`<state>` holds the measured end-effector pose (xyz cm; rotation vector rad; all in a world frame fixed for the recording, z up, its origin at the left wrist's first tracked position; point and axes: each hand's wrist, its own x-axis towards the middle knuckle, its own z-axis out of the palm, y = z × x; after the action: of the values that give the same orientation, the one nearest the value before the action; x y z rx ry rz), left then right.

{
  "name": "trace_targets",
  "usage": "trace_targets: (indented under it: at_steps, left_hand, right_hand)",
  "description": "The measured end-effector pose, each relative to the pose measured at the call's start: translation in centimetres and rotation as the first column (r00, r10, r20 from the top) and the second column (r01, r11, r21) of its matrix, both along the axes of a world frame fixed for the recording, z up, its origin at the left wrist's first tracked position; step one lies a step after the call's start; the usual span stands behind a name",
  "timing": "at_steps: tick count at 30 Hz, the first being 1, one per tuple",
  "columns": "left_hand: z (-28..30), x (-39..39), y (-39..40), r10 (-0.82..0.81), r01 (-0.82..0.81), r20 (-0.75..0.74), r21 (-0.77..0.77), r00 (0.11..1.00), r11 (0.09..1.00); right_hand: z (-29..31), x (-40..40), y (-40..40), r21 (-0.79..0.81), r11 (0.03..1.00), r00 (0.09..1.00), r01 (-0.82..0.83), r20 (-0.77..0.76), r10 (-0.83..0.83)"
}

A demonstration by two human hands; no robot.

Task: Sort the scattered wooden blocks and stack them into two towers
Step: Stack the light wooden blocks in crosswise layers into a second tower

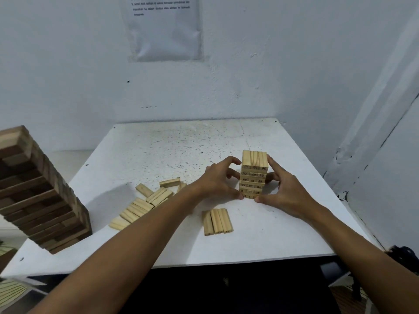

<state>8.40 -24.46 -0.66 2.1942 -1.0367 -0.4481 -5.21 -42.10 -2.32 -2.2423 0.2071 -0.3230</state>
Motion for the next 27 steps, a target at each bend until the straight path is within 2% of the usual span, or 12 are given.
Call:
trace_targets:
  at_steps: [12,20,27]
  left_hand:
    - [1.2,3.7,3.1,0.125,-0.131,0.088,0.066,0.988,0.989]
    - [1.3,4.8,4.6,0.169,-0.173,0.093,0.038,0.981,0.984]
    - [0.7,4.6,4.4,0.188,-0.186,0.173,-0.027,0.967,0.982]
  right_hand:
    - [0.7,6.2,2.3,0.045,0.989,0.990,-0.138,-0.004,0.139]
    - [1.0,8.0,3.4,0.070,0.985,0.986,-0.160,-0.024,0.162]
    - [1.2,8.3,3.8,0.049,0.986,0.987,-0.158,-0.019,0.160]
